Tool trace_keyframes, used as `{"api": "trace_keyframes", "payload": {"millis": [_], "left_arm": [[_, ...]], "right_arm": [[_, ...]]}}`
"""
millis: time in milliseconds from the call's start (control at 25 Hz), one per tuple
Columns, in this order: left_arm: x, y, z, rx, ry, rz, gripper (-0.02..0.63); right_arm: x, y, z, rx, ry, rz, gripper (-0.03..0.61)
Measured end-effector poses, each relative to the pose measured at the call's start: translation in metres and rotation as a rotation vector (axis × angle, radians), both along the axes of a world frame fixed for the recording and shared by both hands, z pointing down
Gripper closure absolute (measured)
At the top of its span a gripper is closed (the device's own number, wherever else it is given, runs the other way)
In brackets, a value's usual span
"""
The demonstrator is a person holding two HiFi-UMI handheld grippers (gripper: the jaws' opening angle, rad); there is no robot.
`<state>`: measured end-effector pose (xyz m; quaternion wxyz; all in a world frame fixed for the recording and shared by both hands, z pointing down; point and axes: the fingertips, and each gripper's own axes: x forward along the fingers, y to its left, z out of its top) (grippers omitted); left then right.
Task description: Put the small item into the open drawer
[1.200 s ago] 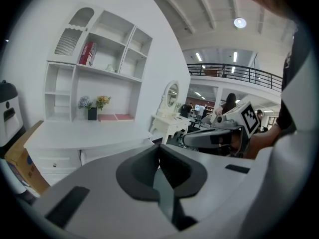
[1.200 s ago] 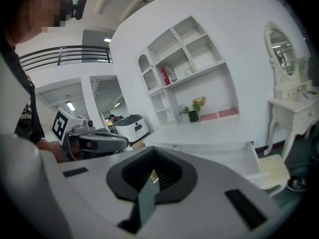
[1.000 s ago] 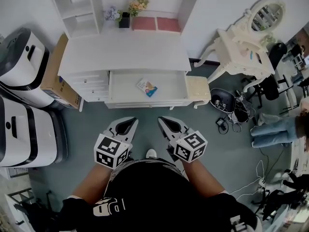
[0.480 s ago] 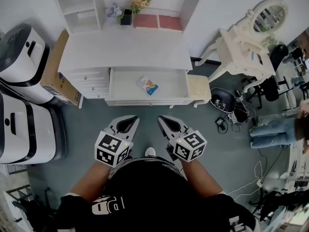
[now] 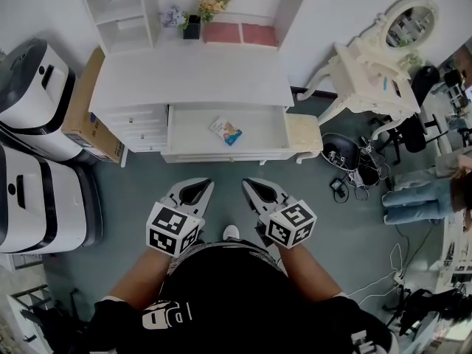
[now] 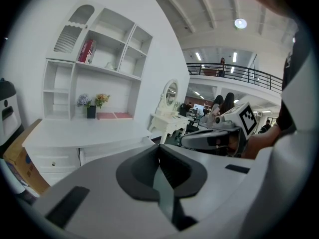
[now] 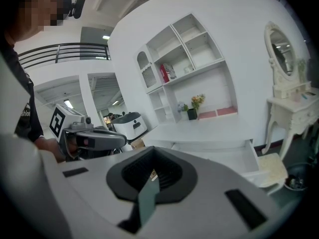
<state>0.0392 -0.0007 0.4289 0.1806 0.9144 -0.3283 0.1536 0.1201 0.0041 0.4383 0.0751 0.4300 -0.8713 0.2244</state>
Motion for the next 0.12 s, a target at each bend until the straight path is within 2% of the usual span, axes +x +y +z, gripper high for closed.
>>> {"api": "trace_keyframes", "payload": {"millis": [120], "left_arm": [[-0.0021, 0.0023, 0.0006, 0.0, -0.001, -0.001, 0.6]], "right_arm": [[-0.0027, 0.002, 0.0004, 0.0, 0.004, -0.007, 0.572]]}}
